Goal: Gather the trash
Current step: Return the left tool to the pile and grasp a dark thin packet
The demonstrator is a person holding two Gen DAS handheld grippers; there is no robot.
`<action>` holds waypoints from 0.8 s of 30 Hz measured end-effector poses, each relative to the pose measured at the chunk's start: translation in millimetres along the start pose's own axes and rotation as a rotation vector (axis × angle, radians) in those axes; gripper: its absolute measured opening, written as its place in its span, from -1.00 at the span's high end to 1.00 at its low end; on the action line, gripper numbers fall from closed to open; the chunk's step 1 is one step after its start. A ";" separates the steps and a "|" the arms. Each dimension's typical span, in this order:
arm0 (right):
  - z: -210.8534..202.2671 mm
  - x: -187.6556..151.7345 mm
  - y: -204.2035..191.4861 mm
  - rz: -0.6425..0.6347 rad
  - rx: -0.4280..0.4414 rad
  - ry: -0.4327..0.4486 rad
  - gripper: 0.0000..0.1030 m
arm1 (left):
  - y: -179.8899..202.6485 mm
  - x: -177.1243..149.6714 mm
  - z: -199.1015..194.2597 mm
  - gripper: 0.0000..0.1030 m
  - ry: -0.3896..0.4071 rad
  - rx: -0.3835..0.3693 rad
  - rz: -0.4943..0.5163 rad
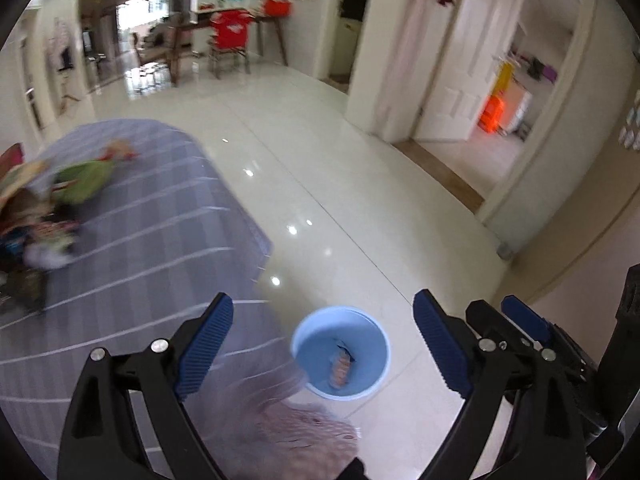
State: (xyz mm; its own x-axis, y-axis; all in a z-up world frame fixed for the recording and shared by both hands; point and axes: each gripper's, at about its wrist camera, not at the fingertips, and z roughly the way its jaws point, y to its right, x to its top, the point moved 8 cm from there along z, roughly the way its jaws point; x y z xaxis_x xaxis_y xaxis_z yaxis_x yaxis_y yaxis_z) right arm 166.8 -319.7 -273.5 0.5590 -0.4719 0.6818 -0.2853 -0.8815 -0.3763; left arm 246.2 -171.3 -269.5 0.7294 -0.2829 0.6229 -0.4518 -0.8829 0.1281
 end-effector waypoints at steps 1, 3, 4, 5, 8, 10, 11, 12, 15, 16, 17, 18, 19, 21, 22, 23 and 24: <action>1.5 0.5 -13.5 -0.022 0.015 -0.003 -0.47 | -11.7 0.4 -8.6 -0.74 0.014 0.016 -0.015; 3.5 1.8 -46.9 -0.077 0.055 -0.003 -0.47 | -43.2 -0.1 -28.0 -0.74 0.041 0.063 -0.056; 4.1 2.0 -57.6 -0.095 0.068 -0.004 -0.47 | -59.9 -0.5 -38.1 -0.74 0.058 0.088 -0.081; 5.9 1.9 -73.9 -0.118 0.089 -0.007 -0.47 | -78.4 -1.1 -48.9 -0.74 0.075 0.118 -0.112; 13.8 -0.7 -118.4 -0.182 0.139 -0.021 -0.47 | -127.8 -3.4 -73.4 -0.74 0.126 0.164 -0.213; 21.8 -4.5 -144.4 -0.224 0.158 -0.037 -0.47 | -159.4 -6.4 -85.8 -0.74 0.151 0.174 -0.294; 27.5 -6.4 -160.2 -0.250 0.172 -0.046 -0.47 | -170.7 -9.1 -88.5 -0.74 0.157 0.178 -0.322; 32.1 -7.8 -169.7 -0.264 0.178 -0.053 -0.47 | -187.4 -12.1 -90.9 -0.74 0.161 0.186 -0.360; 46.3 -15.9 -200.7 -0.307 0.199 -0.073 -0.47 | -215.4 -17.7 -87.7 -0.74 0.161 0.168 -0.426; 53.1 -16.3 -209.7 -0.322 0.201 -0.084 -0.47 | -221.9 -18.3 -84.1 -0.74 0.157 0.160 -0.442; 56.4 -17.8 -213.0 -0.329 0.204 -0.089 -0.47 | -227.3 -21.9 -81.3 -0.73 0.149 0.160 -0.450; 61.5 -18.7 -218.2 -0.335 0.204 -0.096 -0.47 | -231.5 -20.9 -76.7 -0.73 0.142 0.157 -0.455; 67.8 -17.8 -223.0 -0.341 0.205 -0.103 -0.47 | -234.7 -19.5 -72.1 -0.73 0.137 0.157 -0.458; 73.7 -21.8 -228.8 -0.349 0.203 -0.114 -0.47 | -236.7 -15.2 -62.9 -0.68 0.127 0.148 -0.460; 77.6 -20.3 -231.3 -0.350 0.201 -0.118 -0.47 | -237.1 -13.5 -58.0 -0.45 0.117 0.136 -0.462; 81.9 -19.8 -233.8 -0.355 0.200 -0.122 -0.47 | -239.1 -16.1 -54.0 -0.24 0.110 0.124 -0.461; 84.9 -18.7 -234.6 -0.359 0.198 -0.126 -0.47 | -238.6 -13.1 -49.2 -0.22 0.103 0.108 -0.461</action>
State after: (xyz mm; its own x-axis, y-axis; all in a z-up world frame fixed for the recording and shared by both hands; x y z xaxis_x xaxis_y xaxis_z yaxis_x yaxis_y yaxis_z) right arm 289.4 -102.7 -251.3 0.6900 -0.1189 0.7139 0.0929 -0.9637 -0.2503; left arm 319.3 61.5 -270.2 0.7839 0.1805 0.5941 -0.0336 -0.9431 0.3309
